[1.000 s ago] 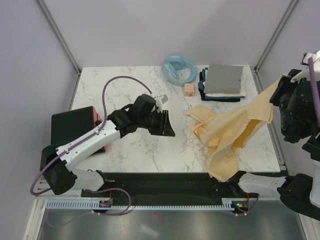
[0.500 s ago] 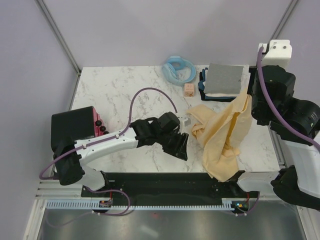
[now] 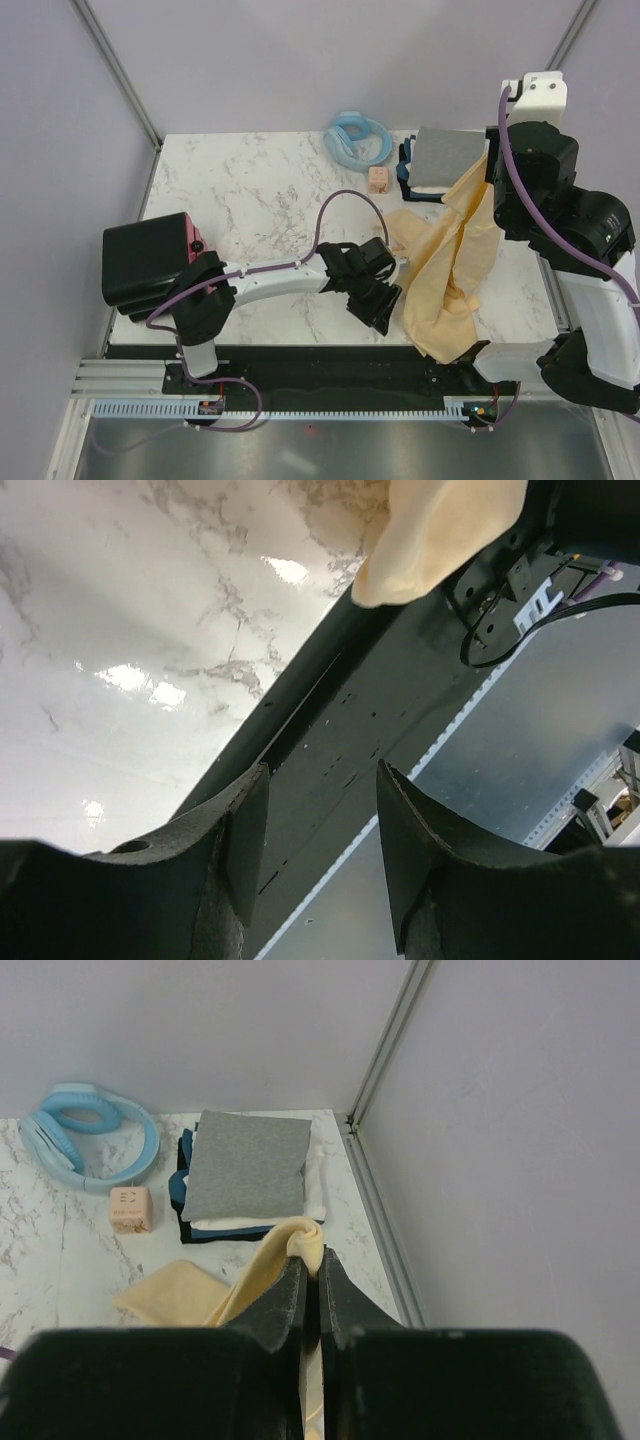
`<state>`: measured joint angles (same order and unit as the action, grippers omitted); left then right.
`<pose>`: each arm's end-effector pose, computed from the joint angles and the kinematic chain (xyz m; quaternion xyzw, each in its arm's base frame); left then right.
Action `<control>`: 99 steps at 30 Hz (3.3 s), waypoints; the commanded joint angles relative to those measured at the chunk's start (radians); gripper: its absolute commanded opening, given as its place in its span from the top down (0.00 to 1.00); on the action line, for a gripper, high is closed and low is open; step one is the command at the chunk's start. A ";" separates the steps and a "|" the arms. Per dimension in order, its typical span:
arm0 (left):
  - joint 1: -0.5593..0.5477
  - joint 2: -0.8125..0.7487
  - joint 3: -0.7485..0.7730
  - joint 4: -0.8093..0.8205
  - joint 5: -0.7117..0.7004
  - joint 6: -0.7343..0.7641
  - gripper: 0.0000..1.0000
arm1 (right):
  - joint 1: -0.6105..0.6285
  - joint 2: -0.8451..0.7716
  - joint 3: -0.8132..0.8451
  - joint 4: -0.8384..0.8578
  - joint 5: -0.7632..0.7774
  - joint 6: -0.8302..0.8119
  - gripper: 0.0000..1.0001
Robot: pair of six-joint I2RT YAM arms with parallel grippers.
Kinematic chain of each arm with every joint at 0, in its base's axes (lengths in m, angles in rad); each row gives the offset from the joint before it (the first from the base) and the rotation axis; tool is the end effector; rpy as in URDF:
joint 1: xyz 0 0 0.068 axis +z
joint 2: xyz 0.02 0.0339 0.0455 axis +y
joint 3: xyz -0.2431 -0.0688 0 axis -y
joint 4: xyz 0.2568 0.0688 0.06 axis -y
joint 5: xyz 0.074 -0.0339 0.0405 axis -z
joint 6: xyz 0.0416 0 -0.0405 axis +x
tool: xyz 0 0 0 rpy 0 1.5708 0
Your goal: Fold and stack the t-shirts
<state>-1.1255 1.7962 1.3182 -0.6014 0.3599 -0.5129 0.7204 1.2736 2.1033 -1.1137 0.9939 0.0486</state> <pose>0.1518 -0.3522 0.1860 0.3293 0.8968 -0.2934 0.0366 0.1513 0.0864 0.5488 0.0382 0.7583 -0.1558 0.6319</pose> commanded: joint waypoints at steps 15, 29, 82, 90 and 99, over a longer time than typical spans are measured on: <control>-0.003 0.161 0.184 0.081 0.079 0.111 0.45 | -0.035 -0.033 -0.052 0.020 -0.075 0.025 1.00; -0.016 0.196 0.142 0.209 0.047 0.034 0.46 | -0.065 -0.052 -0.114 0.012 -0.020 -0.004 1.00; -0.114 0.577 0.450 -0.090 -0.170 -0.042 0.96 | -0.070 -0.206 -0.376 0.052 -0.192 0.135 1.00; -0.111 0.557 0.454 -0.106 -0.216 -0.019 0.98 | -0.072 -0.224 -0.419 0.057 -0.202 0.154 1.00; 0.044 0.261 0.152 -0.104 -0.436 -0.122 0.98 | -0.073 -0.224 -0.448 0.060 -0.215 0.166 1.00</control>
<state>-1.1988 2.1792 1.6329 -0.6033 0.1352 -0.5808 0.6502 1.0573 1.6653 -1.0908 0.7826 0.1986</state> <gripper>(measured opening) 0.026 0.076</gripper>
